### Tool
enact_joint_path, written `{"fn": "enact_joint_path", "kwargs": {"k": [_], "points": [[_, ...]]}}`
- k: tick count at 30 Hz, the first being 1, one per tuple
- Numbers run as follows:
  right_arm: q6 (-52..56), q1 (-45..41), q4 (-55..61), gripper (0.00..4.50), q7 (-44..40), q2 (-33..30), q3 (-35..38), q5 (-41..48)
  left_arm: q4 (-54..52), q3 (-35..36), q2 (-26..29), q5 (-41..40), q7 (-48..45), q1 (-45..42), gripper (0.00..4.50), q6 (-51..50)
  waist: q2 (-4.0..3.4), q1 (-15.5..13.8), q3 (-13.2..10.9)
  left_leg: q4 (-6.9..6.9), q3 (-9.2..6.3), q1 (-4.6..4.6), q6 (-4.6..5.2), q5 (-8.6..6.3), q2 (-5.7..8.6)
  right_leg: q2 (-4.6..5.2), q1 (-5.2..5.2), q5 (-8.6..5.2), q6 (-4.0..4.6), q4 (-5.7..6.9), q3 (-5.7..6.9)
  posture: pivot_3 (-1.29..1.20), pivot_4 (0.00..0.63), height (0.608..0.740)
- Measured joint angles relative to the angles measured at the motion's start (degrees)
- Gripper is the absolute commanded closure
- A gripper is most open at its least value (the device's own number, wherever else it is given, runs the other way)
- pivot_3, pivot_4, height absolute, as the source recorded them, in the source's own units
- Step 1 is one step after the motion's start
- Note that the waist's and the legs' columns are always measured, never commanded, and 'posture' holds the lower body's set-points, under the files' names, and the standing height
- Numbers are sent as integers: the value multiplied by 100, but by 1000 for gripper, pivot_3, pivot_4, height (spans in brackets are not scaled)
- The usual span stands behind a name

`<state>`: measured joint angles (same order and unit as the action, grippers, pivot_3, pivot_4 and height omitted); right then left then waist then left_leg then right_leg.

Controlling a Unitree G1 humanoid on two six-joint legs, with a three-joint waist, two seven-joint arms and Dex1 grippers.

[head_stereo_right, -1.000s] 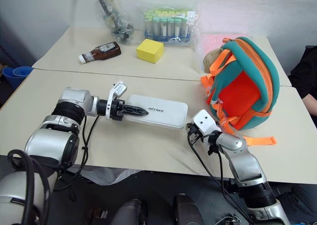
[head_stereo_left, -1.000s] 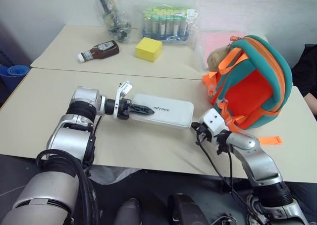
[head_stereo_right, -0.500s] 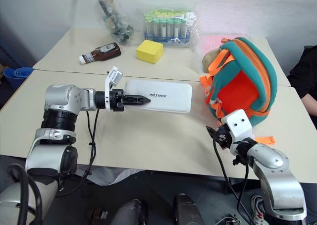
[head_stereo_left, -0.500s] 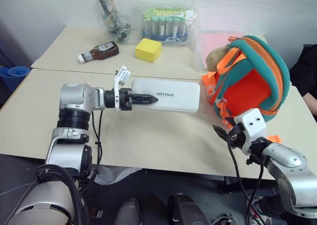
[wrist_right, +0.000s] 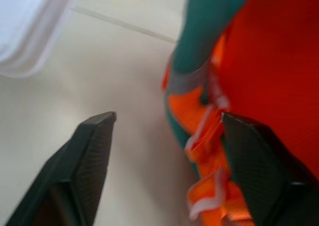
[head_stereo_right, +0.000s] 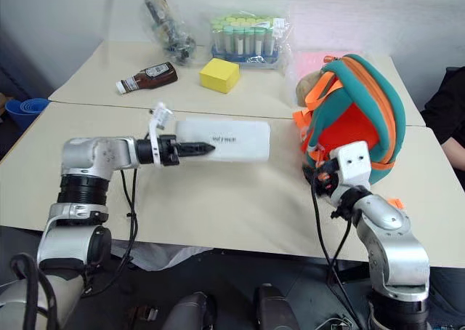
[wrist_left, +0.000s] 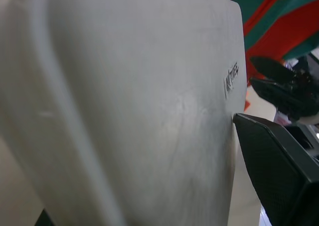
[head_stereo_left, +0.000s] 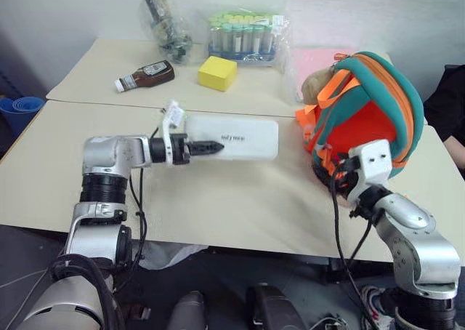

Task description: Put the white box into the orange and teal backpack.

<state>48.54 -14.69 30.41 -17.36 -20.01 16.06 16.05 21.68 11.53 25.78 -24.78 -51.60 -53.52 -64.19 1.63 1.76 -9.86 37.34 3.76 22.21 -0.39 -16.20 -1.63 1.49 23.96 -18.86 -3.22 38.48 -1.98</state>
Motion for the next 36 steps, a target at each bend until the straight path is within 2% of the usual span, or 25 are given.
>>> {"fn": "enact_joint_path", "kwargs": {"k": [3, 7, 11, 14, 19, 25, 30, 32, 35, 36], "points": [[194, -552, -278, 20, 425, 325, 219, 129, -657, 355, 76, -218, 282, 188, 1390, 30, -1, 11, 0, -4, 0, -4, -1, 0, 0, 1, 0, 0, 0, 2, 0, 0, 150, 740], [257, -1271, -1019, 20, 858, 570, 364, 201, -1067, 490, 82, -368, 588, 510, 1390, 42, -1, 6, 0, -2, 0, -5, -1, 2, 0, 0, 0, 1, 2, 7, 2, 0, 150, 740], [-159, -2123, -2286, 20, 951, 806, 380, 243, -1283, 550, 135, -422, 839, 602, 1390, 173, -1, 33, 0, 0, 4, -4, 3, 4, 4, 2, 0, 4, 3, 4, -1, 0, 150, 740], [-729, -2537, -3130, 620, 947, 811, 299, 192, -1428, 563, 148, -480, 966, 599, 1390, 317, -1, 41, 0, -11, 2, -4, 3, 4, 3, 1, 0, 4, 3, -6, 1, 0, 150, 740], [-1362, -2569, -3736, 2379, 777, 625, 157, 90, -1430, 663, 229, -532, 1193, 611, 1390, 365, -1, 52, 0, -18, 4, 12, -2, 6, 0, 0, 6, 4, 3, -17, 1, 0, 150, 740], [-1574, -2419, -3606, 4441, 208, 416, -68, 214, -1434, 729, 305, -638, 1292, 716, 1390, 406, -1, 82, 0, -22, 4, 17, -3, 5, -3, -1, 6, 4, 2, -21, 4, 0, 150, 740], [-1205, -1870, -2745, 4480, -1058, -210, -419, 867, -1367, 763, 460, -664, 1297, 663, 1390, 616, -3, 73, -1, -27, 3, 18, 0, 0, -4, -3, 6, 4, 2, -50, 6, 0, 150, 740], [-687, -1544, -1913, 4480, -1961, -809, -510, 1622, -1174, 754, 554, -669, 1208, 541, 1390, 748, -7, 37, -4, -27, 2, 19, 2, -4, -6, -4, 6, 4, 1, -54, 10, 0, 150, 740], [-11, -1381, -1256, 4480, -2692, -1486, -314, 2649, -935, 687, 683, -668, 1036, 363, 1390, 944, -8, 21, -6, -25, 2, 17, 3, -7, -8, -4, 4, 4, 1, -58, 11, 0, 150, 740], [314, -1267, -1035, 4480, -3052, -1916, -133, 3178, -835, 629, 718, -668, 920, 259, 1390, 1048, -8, -8, -21, -25, -1, 19, 6, -8, -6, -2, 4, 4, 1, -60, 13, 0, 150, 740]]}}
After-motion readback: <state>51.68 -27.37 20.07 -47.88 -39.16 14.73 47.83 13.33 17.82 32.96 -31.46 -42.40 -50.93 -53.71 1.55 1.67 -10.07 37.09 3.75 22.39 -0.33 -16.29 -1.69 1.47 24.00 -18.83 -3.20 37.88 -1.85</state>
